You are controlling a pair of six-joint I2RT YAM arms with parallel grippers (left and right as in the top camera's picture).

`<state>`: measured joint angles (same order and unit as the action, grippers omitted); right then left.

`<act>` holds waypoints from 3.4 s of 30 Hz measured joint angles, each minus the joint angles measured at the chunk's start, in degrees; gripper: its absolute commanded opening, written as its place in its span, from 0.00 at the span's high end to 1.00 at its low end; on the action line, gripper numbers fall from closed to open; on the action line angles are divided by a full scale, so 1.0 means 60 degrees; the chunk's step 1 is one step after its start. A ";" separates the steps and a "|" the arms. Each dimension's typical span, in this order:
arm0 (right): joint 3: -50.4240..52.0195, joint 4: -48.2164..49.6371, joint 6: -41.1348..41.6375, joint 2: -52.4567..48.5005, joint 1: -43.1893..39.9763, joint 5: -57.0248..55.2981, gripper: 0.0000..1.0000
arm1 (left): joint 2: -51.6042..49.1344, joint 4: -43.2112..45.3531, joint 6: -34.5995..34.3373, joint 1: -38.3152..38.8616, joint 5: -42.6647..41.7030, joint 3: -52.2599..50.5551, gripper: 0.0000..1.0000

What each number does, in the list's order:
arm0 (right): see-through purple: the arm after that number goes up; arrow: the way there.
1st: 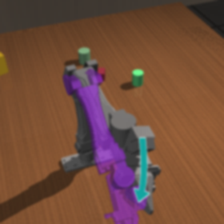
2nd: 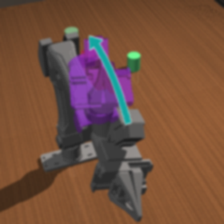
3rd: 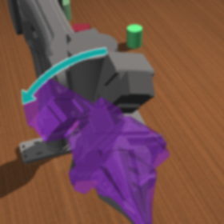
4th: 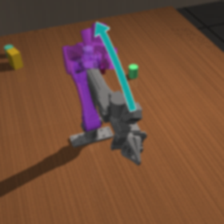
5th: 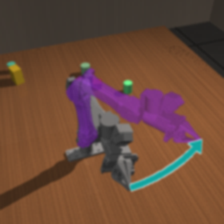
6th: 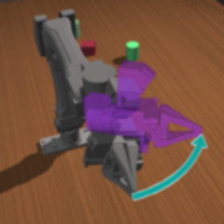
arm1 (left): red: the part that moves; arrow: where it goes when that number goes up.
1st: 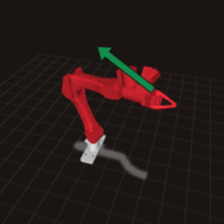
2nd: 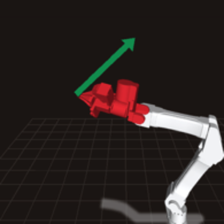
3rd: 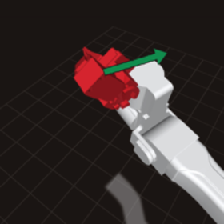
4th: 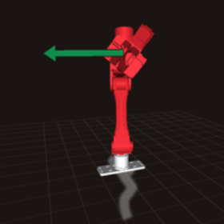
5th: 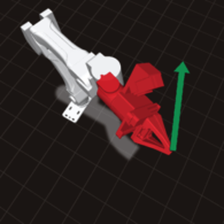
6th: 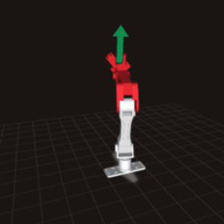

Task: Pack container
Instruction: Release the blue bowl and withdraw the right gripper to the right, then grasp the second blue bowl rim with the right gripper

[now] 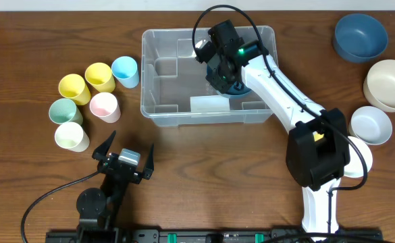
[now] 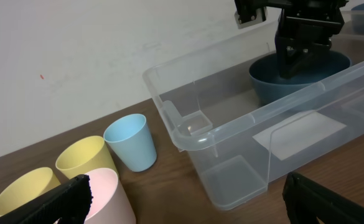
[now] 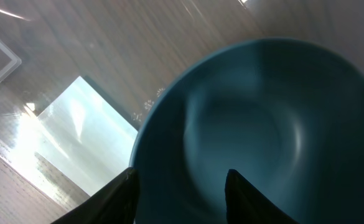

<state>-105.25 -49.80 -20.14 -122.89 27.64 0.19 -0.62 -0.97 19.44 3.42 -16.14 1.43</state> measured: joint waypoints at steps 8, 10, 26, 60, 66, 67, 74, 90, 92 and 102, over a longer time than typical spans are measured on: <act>-0.0594 -0.0448 0.0430 0.0011 0.0000 0.0004 0.55 | 0.0000 0.0004 0.0000 0.0000 0.0000 0.0000 0.02; -0.0980 -0.0783 0.0488 0.0058 0.0000 0.0007 0.63 | 0.0000 0.0000 0.0000 0.0000 0.0000 0.0000 0.02; -0.1468 -0.1985 0.1206 0.0386 -0.0040 0.0149 0.75 | 0.0000 0.0000 0.0004 0.0000 0.0000 0.0000 0.02; -0.2521 0.1031 0.1523 -0.1996 -0.6732 -0.0645 0.51 | 0.0000 0.0004 0.0000 0.0000 0.0000 0.0000 0.02; -0.2517 0.1362 0.1162 -0.2881 -0.6747 -0.0656 0.53 | 0.0000 0.0000 0.0000 0.0000 0.0000 0.0000 0.02; -0.2510 0.1439 0.1140 -0.2892 -0.6757 -0.0652 0.53 | 0.0000 0.0004 0.0000 0.0000 0.0000 0.0000 0.02; -0.2528 0.1694 0.0849 -0.2885 -0.6878 -0.0627 0.87 | 0.0000 0.0004 0.0000 0.0000 0.0000 0.0000 0.02; -0.2597 0.1231 0.0776 -0.2823 -0.6801 -0.0816 0.99 | 0.0000 0.0004 0.0000 0.0000 0.0000 0.0000 0.02; -0.2597 0.1151 0.0823 -0.2747 -0.6674 -0.0801 0.99 | 0.0000 0.0004 0.0000 0.0000 -0.0004 0.0000 0.02; -0.2590 0.0954 0.1049 -0.0299 -0.5005 -0.0535 0.99 | 0.0000 0.0004 0.0000 0.0000 -0.0004 0.0000 0.02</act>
<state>-120.79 -44.07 -13.85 -124.68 -2.39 -3.03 -0.62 -0.95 19.44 3.42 -16.16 1.43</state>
